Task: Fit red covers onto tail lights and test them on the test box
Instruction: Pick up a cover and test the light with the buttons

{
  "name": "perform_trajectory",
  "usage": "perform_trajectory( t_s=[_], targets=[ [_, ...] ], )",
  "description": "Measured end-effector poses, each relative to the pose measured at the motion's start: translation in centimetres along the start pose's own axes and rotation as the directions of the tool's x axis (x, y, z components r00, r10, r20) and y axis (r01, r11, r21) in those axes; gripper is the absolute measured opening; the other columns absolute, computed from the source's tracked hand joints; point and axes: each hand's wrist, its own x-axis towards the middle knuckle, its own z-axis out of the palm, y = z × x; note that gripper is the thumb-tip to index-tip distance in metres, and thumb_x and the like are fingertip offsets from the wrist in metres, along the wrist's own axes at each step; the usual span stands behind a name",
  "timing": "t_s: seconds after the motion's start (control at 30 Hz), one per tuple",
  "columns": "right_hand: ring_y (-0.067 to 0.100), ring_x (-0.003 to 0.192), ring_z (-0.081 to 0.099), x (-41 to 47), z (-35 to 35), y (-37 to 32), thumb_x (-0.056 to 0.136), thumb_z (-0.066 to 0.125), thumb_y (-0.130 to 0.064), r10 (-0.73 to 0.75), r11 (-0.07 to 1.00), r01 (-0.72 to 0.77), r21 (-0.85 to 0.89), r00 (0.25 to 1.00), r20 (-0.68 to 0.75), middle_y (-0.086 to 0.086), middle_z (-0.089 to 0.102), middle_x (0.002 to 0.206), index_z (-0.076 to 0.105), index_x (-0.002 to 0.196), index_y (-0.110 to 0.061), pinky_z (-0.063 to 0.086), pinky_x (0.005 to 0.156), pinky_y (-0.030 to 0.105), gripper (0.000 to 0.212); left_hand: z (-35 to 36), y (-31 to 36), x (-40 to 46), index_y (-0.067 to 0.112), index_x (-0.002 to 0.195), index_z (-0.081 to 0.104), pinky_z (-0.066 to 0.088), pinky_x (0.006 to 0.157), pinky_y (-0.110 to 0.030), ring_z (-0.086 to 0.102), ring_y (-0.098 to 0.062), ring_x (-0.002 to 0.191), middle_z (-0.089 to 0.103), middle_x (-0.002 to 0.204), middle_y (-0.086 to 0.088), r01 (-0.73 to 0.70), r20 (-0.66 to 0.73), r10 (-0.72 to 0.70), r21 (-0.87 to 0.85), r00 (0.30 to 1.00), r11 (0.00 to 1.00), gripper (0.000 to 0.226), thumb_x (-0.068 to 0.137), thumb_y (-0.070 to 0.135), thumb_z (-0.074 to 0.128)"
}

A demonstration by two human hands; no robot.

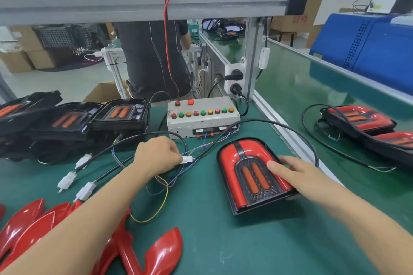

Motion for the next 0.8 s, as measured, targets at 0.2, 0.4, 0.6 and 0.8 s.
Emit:
perform_trajectory(
  t_s=[0.2,0.4,0.6,0.8],
  targets=[
    [0.018,0.084,0.071,0.8,0.4,0.7,0.076,0.061,-0.052,-0.033,0.926,-0.056,0.373,0.973,0.229,0.009,0.075,0.102,0.072,0.109,-0.017,0.057,0.072,0.032,0.049,-1.0,1.8,0.7,0.023,0.098,0.071,0.037,0.089,-0.034,0.059,-0.025,0.100,0.067,0.106,-0.001,-0.070,-0.116,0.080,0.089,0.990,0.994,0.025,0.078,0.027,0.056],
    [0.014,0.079,0.071,1.0,1.0,1.3,0.072,0.060,-0.052,-0.050,0.876,-0.079,0.476,0.966,0.252,0.008,0.075,0.101,0.079,0.092,-0.029,0.055,0.069,0.030,0.036,-1.0,3.1,2.6,0.012,0.137,0.042,0.039,0.097,-0.041,0.039,-0.030,0.123,0.040,0.137,-0.011,-0.138,-0.260,0.149,0.058,0.954,0.989,0.055,0.083,0.006,0.051],
    [0.016,0.078,0.073,0.6,1.6,1.6,0.074,0.058,-0.053,-0.071,0.869,-0.025,0.494,0.982,0.176,0.008,0.076,0.097,0.078,0.091,-0.030,0.053,0.074,0.036,0.035,-0.3,2.6,3.3,0.006,0.138,0.036,0.039,0.096,-0.040,0.038,-0.031,0.123,0.037,0.137,-0.014,-0.040,-0.186,0.055,0.079,0.981,0.996,0.051,0.089,0.009,0.050],
    [0.016,0.070,0.071,0.6,2.6,1.6,0.095,0.048,-0.041,-0.062,0.871,0.042,0.490,0.998,0.024,0.010,0.076,0.089,0.078,0.091,-0.017,0.053,0.065,0.032,0.038,0.6,1.2,3.6,0.008,0.142,0.032,0.038,0.098,-0.042,0.040,-0.032,0.123,0.037,0.137,-0.014,-0.005,-0.228,0.004,-0.005,0.974,1.000,0.056,0.088,0.007,0.048]
  ],
)
